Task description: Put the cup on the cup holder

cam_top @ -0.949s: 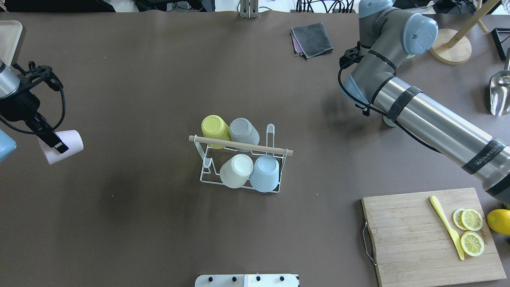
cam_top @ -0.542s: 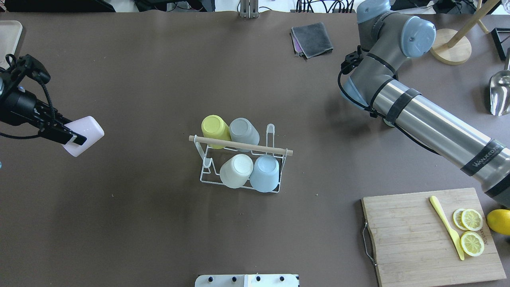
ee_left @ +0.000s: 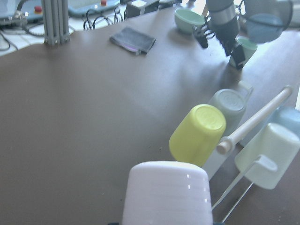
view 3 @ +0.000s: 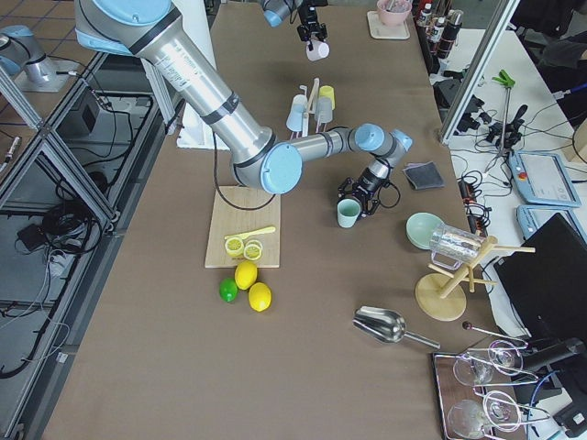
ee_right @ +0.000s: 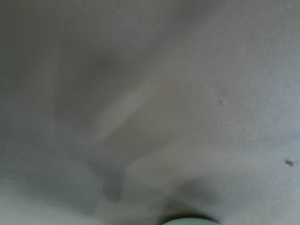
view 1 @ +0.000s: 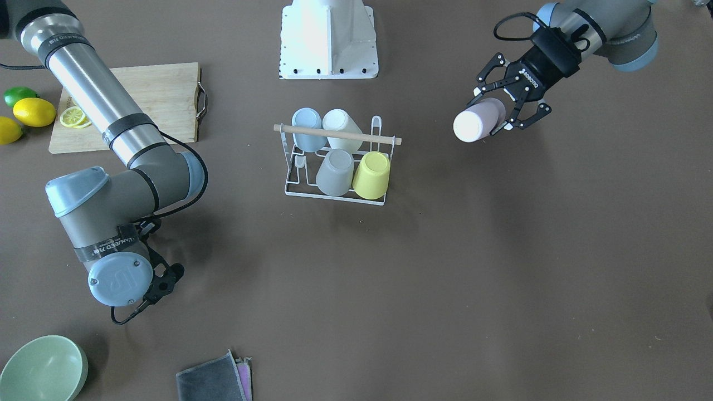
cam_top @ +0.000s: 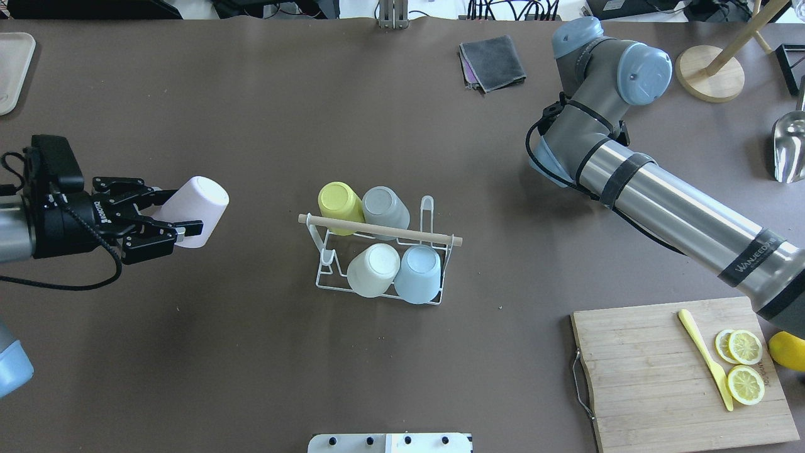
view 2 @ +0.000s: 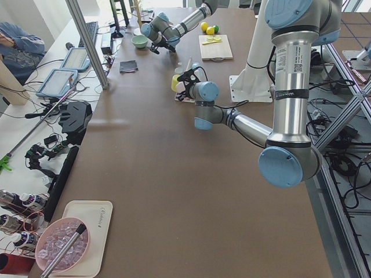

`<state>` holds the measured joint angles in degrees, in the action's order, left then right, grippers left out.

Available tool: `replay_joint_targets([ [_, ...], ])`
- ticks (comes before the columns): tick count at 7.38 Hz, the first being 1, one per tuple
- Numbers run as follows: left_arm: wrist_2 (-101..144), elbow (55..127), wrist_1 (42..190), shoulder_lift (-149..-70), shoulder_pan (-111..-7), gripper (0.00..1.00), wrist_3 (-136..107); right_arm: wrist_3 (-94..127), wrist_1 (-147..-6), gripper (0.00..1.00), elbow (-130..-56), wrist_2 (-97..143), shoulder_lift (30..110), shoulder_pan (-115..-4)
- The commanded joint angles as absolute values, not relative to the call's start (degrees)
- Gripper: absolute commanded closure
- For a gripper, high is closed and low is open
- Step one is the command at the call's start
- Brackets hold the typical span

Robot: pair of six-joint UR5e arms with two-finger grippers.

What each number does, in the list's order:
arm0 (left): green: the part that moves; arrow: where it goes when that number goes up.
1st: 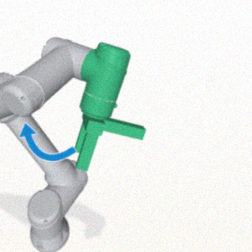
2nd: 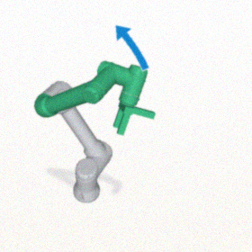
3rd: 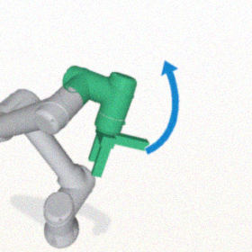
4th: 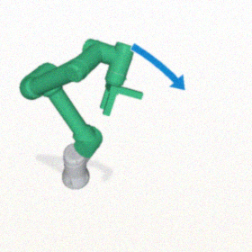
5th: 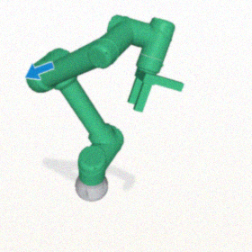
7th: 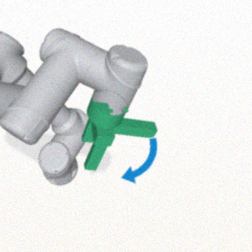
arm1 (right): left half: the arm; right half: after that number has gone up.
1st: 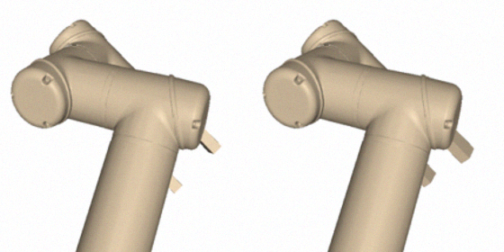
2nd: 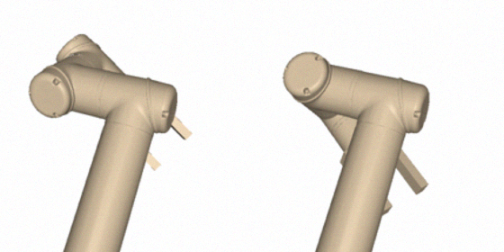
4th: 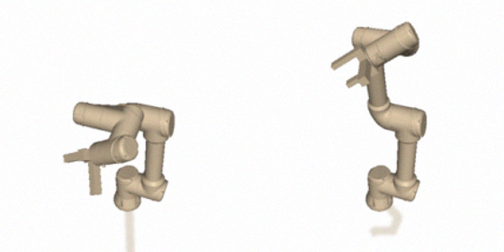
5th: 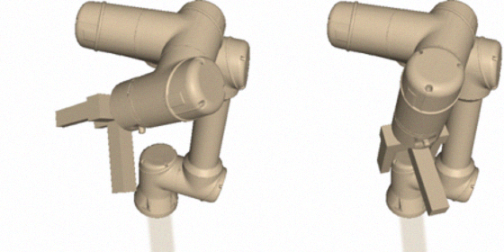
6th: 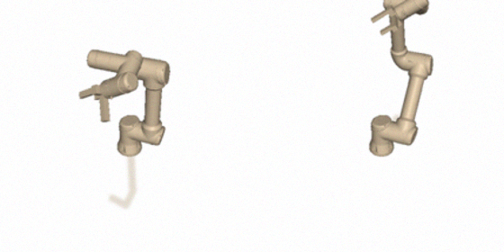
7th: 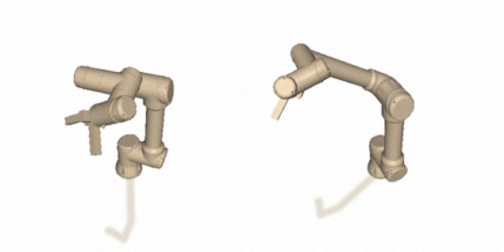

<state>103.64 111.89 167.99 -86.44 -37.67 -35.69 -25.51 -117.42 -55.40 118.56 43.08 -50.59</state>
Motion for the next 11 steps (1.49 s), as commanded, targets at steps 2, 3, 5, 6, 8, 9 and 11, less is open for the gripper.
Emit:
replay_joint_targets([
  [2, 79.4, 116.7, 177.1, -82.7, -22.3, 0.42, -35.5, -26.6, -118.7, 0.00, -54.9, 114.1, 42.8, -49.8],
  [3, 71.0, 117.4, 176.9, -82.9, -16.8, 0.42, -35.3, -27.5, -118.7, 0.00, -54.2, 113.0, 42.8, -49.7],
  [5, 57.0, 117.4, 177.0, -83.9, -10.1, 0.48, -34.8, -28.8, -118.7, 0.00, -53.4, 110.9, 42.8, -49.3],
  [6, 47.3, 117.5, 177.0, -85.3, -3.6, 0.49, -31.3, -28.8, -118.8, 0.00, -53.1, 110.9, 42.8, -49.0],
  [8, 43.4, 117.0, 176.4, -88.5, -2.1, 0.49, -25.8, -28.8, -118.8, 0.00, -51.7, 110.8, 42.7, -48.2],
  [9, 43.2, 116.5, 176.1, -90.7, -1.8, 0.49, -24.5, -29.1, -119.2, 0.15, -51.3, 110.7, 42.5, -48.2],
  [11, 43.0, 115.8, 173.0, -95.6, -2.0, 0.49, -22.6, -34.0, -120.3, 1.00, -51.5, 109.6, 42.5, -48.3],
])
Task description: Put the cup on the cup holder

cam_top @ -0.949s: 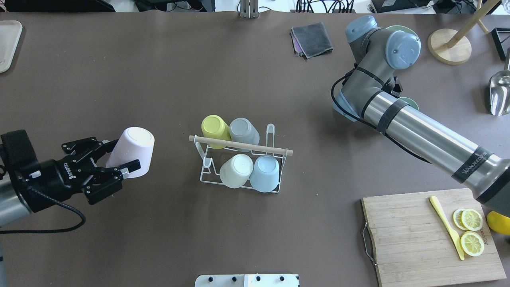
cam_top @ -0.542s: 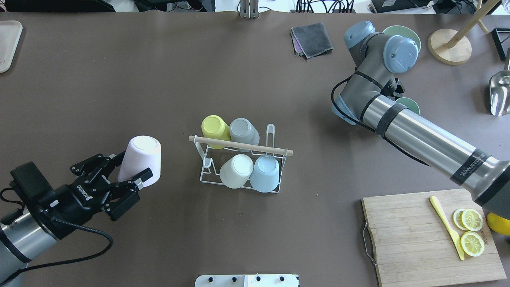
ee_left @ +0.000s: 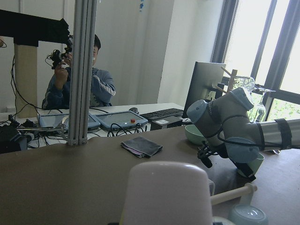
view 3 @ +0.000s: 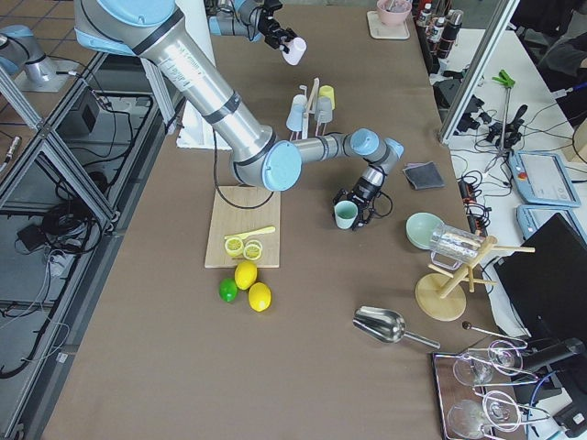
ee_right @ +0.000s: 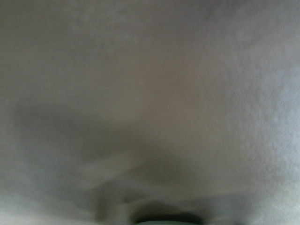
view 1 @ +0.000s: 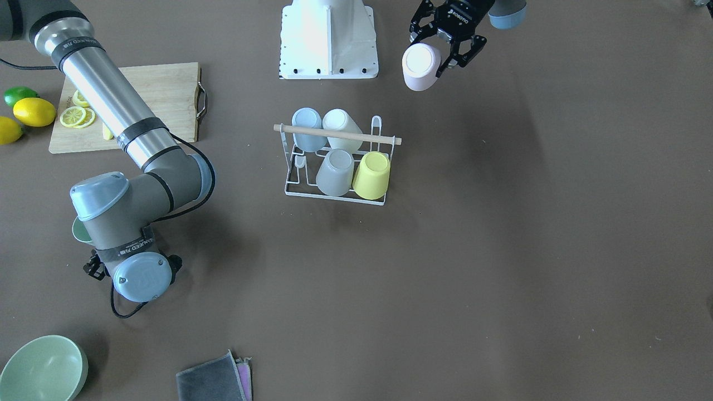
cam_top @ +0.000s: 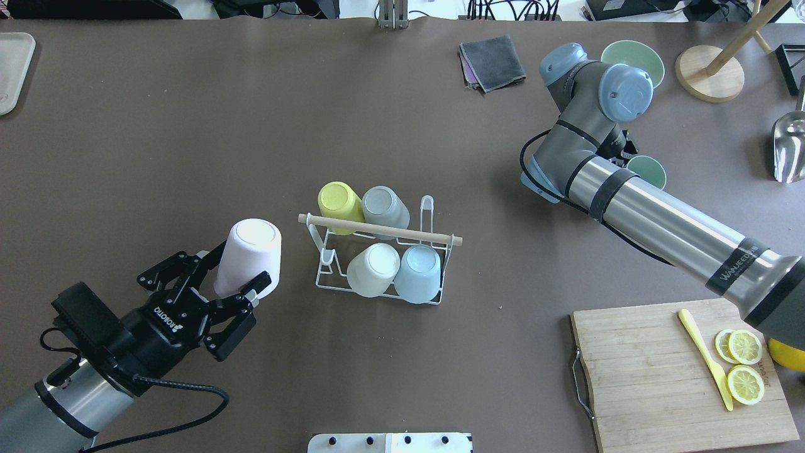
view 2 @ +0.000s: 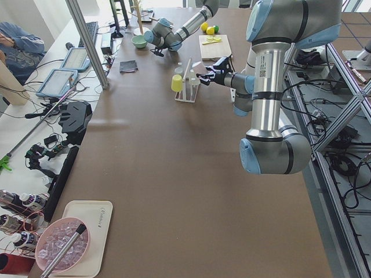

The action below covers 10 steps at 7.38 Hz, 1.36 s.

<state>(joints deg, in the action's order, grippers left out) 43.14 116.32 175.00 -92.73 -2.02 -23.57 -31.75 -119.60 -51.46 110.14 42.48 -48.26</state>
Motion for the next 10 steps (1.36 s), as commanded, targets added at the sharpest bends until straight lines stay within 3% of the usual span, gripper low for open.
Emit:
replay_joint_targets([
  [1, 42.9, 113.2, 172.6, -98.1, -2.4, 0.49, -22.6, -35.4, -121.2, 1.00, -51.7, 109.6, 42.3, -48.9],
  [6, 43.4, 104.9, 171.0, -104.8, -7.7, 0.51, -26.3, -40.0, -127.2, 1.00, -54.9, 111.6, 39.6, -55.5],
  [10, 43.7, 102.8, 169.2, -106.4, -8.8, 0.51, -26.7, -39.8, -126.9, 1.00, -69.2, 119.9, 38.7, -60.6],
])
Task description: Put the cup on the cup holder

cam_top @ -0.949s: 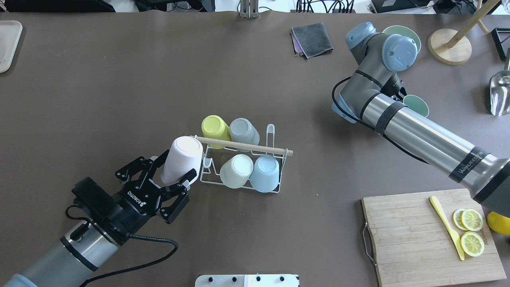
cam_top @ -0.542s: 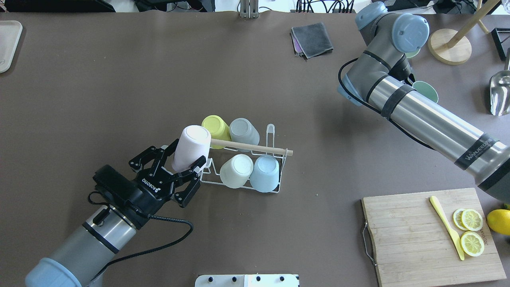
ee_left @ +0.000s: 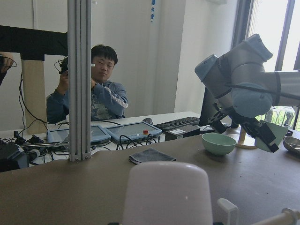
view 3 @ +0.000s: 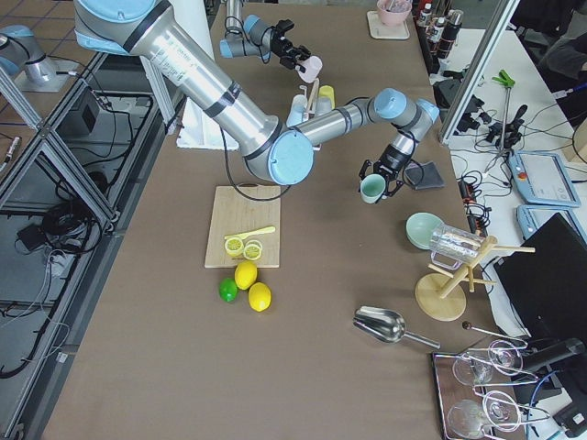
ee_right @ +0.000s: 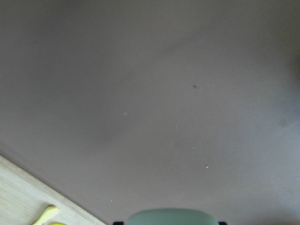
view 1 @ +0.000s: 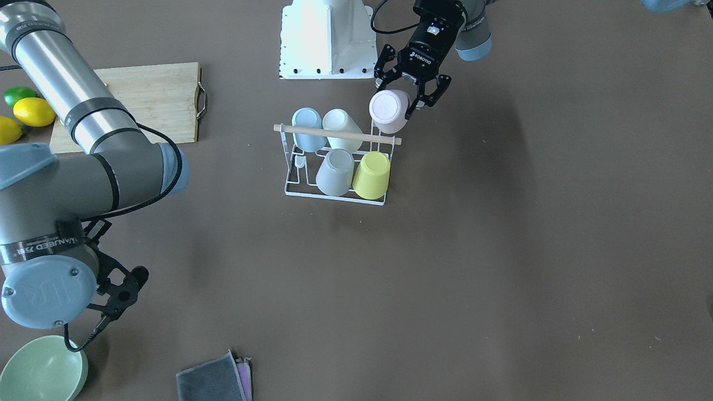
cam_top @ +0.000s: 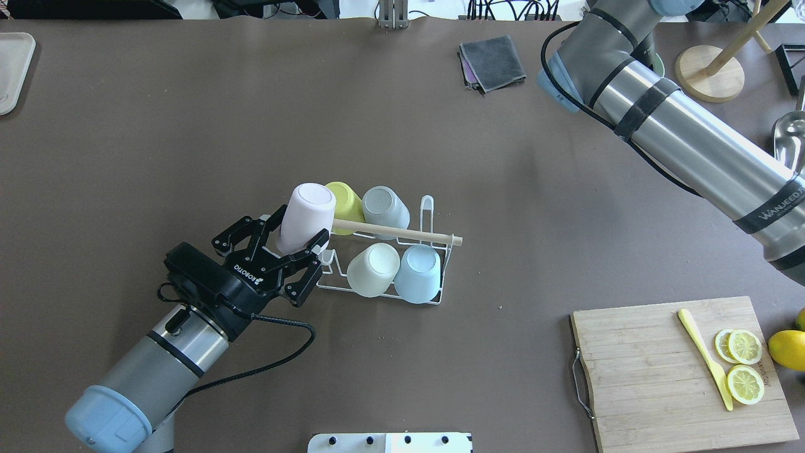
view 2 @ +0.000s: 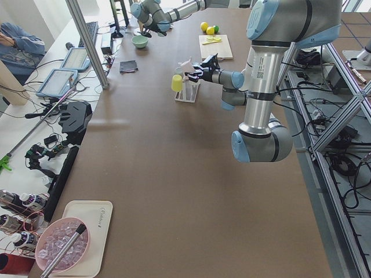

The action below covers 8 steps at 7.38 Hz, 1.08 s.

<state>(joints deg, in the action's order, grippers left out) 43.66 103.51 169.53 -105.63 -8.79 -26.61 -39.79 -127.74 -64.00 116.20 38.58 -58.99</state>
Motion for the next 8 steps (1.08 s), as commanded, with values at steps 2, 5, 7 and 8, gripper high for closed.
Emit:
replay_joint_targets([
  [2, 43.7, 102.2, 169.1, -106.5, -8.6, 0.51, -26.7, -39.2, -126.7, 1.00, -81.5, 124.6, 42.1, -63.4],
  [5, 43.7, 99.6, 169.1, -107.8, -7.7, 0.51, -26.8, -23.9, -120.3, 1.00, -98.1, 128.2, 50.3, -62.3],
  [7, 43.7, 99.3, 169.2, -107.8, -6.8, 0.51, -27.2, -16.6, -115.3, 1.00, -105.0, 134.1, 54.2, -62.3],
  [8, 43.8, 99.3, 169.2, -107.7, -6.6, 0.49, -27.2, -10.3, -109.7, 1.00, -107.9, 134.7, 56.1, -60.9],
])
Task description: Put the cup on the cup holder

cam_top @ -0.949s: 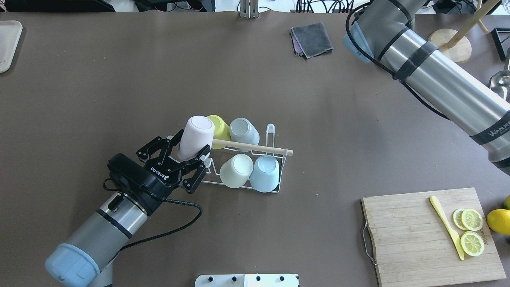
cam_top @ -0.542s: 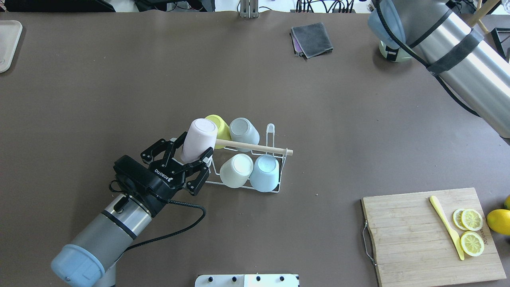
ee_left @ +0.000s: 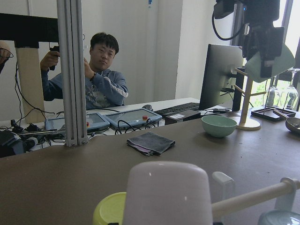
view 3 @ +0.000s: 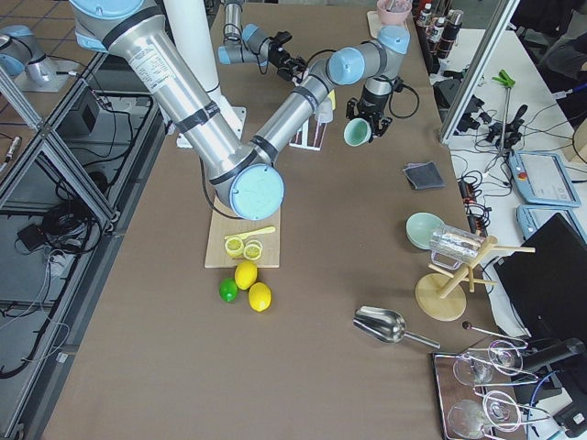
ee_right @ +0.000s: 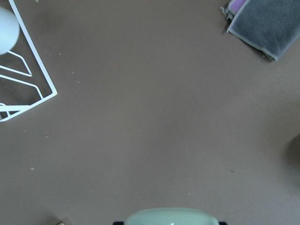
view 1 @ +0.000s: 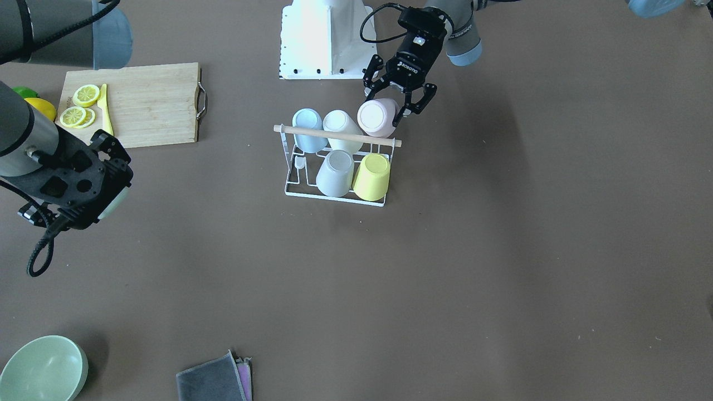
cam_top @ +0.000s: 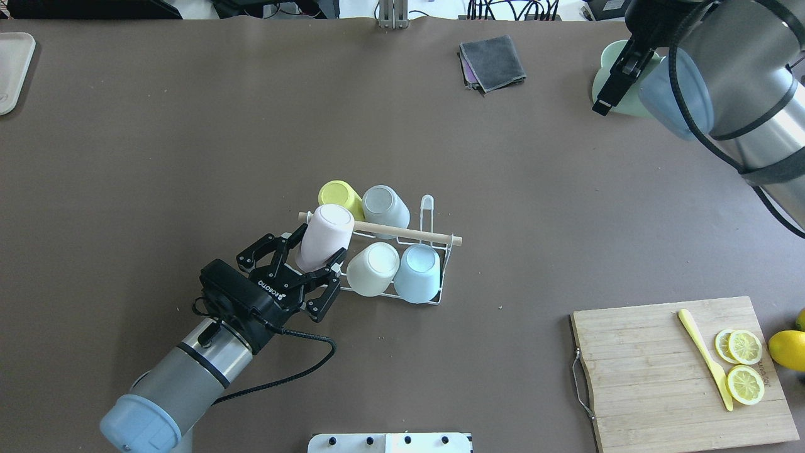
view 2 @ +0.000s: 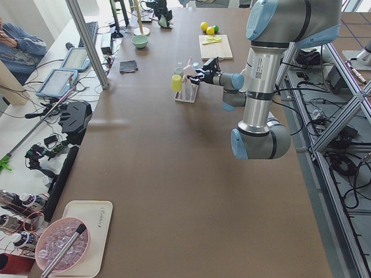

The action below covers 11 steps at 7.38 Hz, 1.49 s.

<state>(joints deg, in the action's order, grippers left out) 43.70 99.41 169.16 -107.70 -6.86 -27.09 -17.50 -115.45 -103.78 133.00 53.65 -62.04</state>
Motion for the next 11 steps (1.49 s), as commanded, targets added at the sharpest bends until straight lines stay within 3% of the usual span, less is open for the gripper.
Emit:
replay_joint_targets([
  [1, 43.8, 99.4, 169.2, -107.6, -6.5, 0.28, -28.4, -5.7, -98.1, 1.00, -108.1, 135.8, 59.1, -60.7],
  [2, 43.8, 99.4, 169.2, -107.5, -6.5, 0.02, -28.3, 2.6, -87.6, 1.00, -108.5, 138.1, 61.6, -60.6],
  [6, 45.1, 104.0, 169.0, -104.4, -7.2, 0.02, -28.1, 26.8, -55.4, 1.00, -108.6, 135.5, 63.1, -54.0],
  [8, 47.4, 114.6, 162.2, -93.1, -7.6, 0.02, -28.6, 28.4, -47.0, 1.00, -108.5, 128.0, 63.1, -48.8],
  [9, 57.5, 118.2, 159.5, -87.7, -11.9, 0.02, -28.7, 30.5, -41.5, 1.00, -108.1, 122.5, 63.0, -46.0],
  [11, 81.3, 118.3, 153.5, -83.8, -25.0, 0.02, -28.9, 33.0, -28.1, 1.00, -106.0, 110.5, 63.4, -39.7],
])
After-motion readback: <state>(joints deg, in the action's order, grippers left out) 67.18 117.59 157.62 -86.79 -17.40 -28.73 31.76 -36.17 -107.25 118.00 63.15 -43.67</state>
